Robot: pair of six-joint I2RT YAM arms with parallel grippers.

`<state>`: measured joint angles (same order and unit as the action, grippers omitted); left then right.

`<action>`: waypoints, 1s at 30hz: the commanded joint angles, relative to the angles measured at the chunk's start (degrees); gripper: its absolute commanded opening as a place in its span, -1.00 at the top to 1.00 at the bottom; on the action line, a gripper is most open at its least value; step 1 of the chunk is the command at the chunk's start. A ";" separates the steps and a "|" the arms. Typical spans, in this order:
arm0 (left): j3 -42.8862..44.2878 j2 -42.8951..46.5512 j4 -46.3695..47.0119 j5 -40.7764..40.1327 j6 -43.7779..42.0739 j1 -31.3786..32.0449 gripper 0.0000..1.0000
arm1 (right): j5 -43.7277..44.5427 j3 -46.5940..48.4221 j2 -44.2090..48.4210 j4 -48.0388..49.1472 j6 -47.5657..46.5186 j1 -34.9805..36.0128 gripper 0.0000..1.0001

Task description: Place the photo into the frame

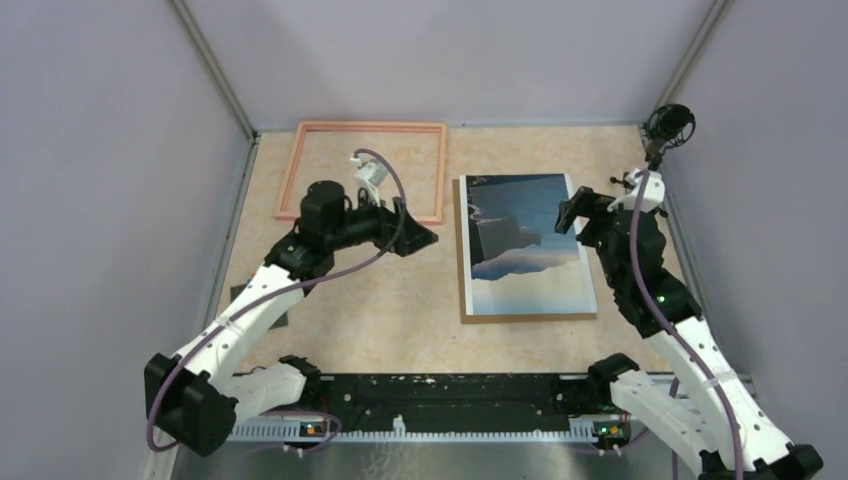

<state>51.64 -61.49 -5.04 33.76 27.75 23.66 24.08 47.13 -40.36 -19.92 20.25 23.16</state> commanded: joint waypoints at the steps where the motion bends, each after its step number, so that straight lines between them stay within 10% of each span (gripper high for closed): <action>1: 6.42 -3.67 -7.14 -5.99 -7.41 6.80 -0.96 | 0.99 -1.71 -4.92 0.51 1.15 0.50 -0.98; 18: -11.17 -20.39 29.13 -1.16 22.85 18.80 -0.97 | -27.65 -11.82 -21.58 8.88 9.44 -13.53 -0.98; 30: -20.13 -34.56 48.80 -20.79 38.06 37.61 -0.95 | -32.81 -16.69 -28.04 14.25 14.36 -20.26 -0.98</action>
<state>31.57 -94.00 34.50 21.39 61.45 59.53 -6.33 30.61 -66.50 -9.32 32.80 3.27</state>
